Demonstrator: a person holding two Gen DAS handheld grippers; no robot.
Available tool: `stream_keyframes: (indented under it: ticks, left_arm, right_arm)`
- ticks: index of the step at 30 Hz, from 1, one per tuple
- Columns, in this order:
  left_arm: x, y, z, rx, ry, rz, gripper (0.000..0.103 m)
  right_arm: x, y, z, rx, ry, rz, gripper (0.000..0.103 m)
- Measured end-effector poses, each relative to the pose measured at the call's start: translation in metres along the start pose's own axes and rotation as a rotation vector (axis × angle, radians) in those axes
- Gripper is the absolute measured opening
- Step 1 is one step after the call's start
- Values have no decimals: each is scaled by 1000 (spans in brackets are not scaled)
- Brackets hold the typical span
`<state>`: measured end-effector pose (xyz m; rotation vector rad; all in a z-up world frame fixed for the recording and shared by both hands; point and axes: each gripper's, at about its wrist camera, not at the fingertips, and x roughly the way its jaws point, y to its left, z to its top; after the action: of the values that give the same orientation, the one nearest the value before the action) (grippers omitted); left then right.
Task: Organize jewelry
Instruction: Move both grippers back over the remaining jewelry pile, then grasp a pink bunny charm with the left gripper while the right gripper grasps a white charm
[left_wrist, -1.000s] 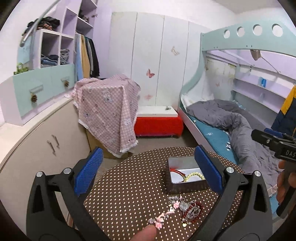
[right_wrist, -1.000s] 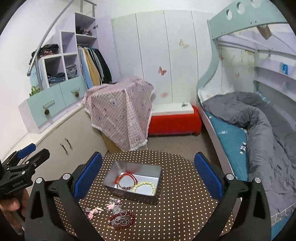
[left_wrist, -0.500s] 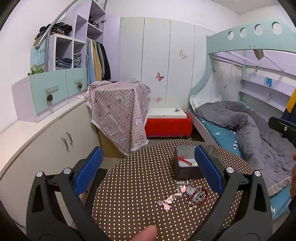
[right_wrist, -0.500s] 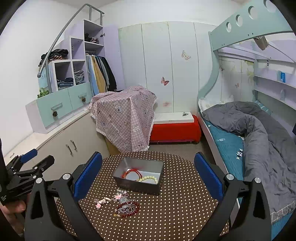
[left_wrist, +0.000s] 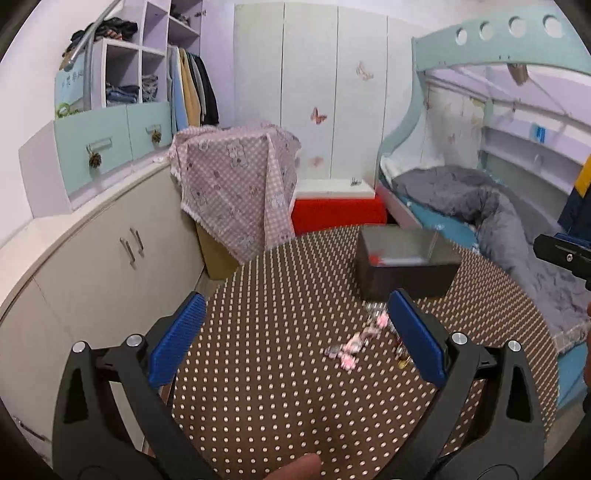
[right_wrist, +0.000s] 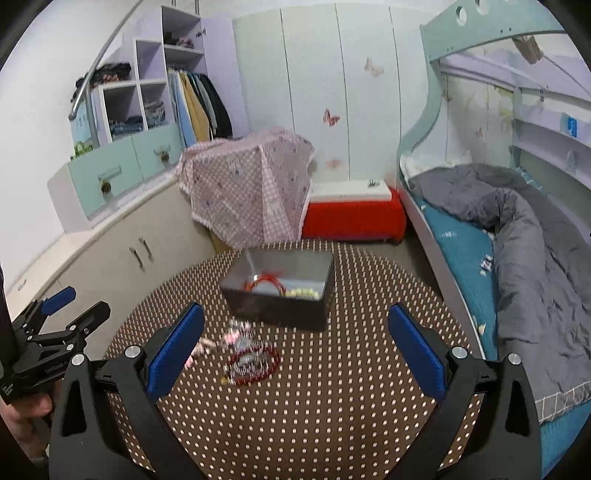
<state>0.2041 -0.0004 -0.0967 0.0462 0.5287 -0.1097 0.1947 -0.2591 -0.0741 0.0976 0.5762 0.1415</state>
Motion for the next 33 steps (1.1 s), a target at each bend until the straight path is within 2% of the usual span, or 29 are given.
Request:
stream_keyframes:
  ticks: [12, 19, 20, 21, 22, 23, 25, 26, 28, 33]
  left_arm:
    - [71, -12, -50, 61, 201, -36, 97]
    - [99, -19, -54, 66, 278, -78, 95]
    - [102, -21, -54, 69, 288, -83, 93]
    - [109, -22, -54, 74, 317, -96, 85]
    - [113, -22, -55, 74, 341, -105, 73]
    - [117, -22, -57, 69, 365, -113, 70]
    - [116, -19, -55, 58, 355, -129, 55]
    - [116, -18, -55, 59, 353, -128, 52]
    - [115, -12, -55, 54, 348, -139, 34]
    - [113, -2, -55, 57, 348, -161, 30]
  right_arm:
    - [40, 12, -25, -12, 140, 25, 96]
    - [57, 20, -30, -25, 190, 46, 96]
    - [58, 20, -31, -25, 193, 48, 96]
    - [60, 21, -31, -25, 196, 54, 96]
    - [61, 22, -31, -27, 197, 57, 96]
    - [61, 23, -32, -30, 197, 56, 96]
    - [63, 24, -31, -32, 200, 61, 96]
    - [63, 25, -31, -33, 202, 62, 96]
    - [65, 26, -32, -38, 208, 68, 96]
    - [74, 34, -32, -58, 218, 104, 96]
